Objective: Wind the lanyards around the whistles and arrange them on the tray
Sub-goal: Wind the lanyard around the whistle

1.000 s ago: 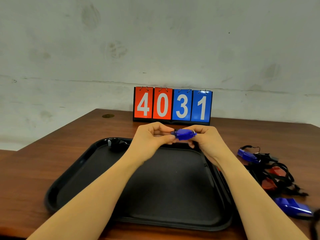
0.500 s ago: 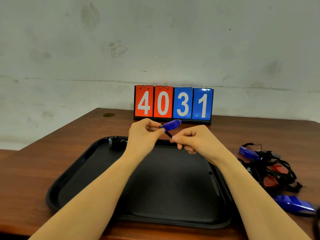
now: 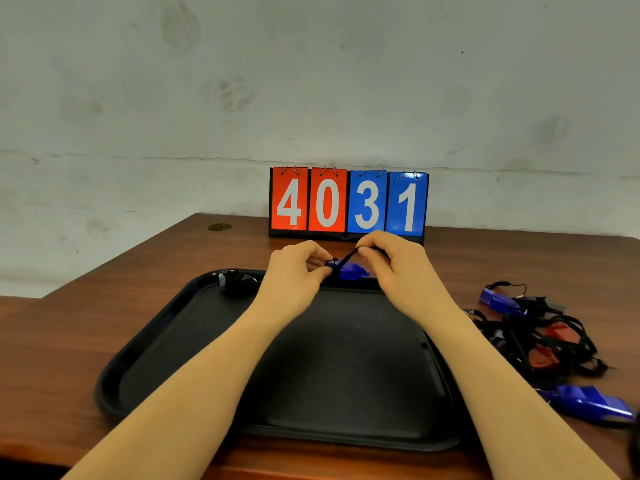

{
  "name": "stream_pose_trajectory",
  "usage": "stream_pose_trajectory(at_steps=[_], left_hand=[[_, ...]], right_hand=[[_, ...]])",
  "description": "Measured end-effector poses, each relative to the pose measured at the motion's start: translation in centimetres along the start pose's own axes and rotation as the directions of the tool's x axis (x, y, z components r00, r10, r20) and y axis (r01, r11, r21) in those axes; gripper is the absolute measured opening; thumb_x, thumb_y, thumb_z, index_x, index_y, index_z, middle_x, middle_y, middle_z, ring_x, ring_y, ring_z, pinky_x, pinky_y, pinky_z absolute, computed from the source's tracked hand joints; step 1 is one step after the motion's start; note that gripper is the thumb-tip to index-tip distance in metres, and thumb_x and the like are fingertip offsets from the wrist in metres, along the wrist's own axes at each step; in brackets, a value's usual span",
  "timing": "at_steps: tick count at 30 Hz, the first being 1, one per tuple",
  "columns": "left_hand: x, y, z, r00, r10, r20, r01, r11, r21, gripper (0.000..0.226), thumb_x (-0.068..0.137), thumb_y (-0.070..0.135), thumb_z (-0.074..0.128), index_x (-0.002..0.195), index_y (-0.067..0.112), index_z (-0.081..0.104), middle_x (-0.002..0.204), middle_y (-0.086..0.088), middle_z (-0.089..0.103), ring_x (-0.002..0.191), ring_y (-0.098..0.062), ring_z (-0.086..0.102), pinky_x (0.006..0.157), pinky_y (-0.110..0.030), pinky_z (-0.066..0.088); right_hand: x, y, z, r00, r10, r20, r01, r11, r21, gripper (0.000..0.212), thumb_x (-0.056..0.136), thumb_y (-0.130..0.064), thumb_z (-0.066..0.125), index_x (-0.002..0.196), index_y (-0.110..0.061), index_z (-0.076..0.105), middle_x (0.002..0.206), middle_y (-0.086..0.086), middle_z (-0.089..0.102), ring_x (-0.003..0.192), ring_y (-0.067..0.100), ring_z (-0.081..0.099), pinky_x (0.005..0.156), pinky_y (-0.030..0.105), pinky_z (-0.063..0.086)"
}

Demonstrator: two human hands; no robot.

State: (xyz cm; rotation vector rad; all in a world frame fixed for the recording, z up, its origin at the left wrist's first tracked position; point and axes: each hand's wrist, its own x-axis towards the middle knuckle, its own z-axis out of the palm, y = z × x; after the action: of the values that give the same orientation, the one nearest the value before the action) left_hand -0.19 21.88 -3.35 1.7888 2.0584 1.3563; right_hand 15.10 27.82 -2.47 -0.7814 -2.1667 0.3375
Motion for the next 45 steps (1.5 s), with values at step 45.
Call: stream_pose_trajectory(at_steps=[45], left_hand=[[0.1,-0.3,0.0,0.988,-0.091,-0.125,0.072,0.986,-0.150,0.013,0.084,0.010,0.064,0.089,0.019,0.058,0.078,0.011,0.058,0.072,-0.002,0.057,0.060,-0.010,0.042]], right_hand=[[-0.4,-0.7,-0.1,0.993,0.005,0.117,-0.020,0.992,0.128,0.009,0.088,-0.019,0.059,0.093,-0.024,0.065,0.086,-0.010,0.063,0.081,0.001,0.058,0.076,0.015,0.043]])
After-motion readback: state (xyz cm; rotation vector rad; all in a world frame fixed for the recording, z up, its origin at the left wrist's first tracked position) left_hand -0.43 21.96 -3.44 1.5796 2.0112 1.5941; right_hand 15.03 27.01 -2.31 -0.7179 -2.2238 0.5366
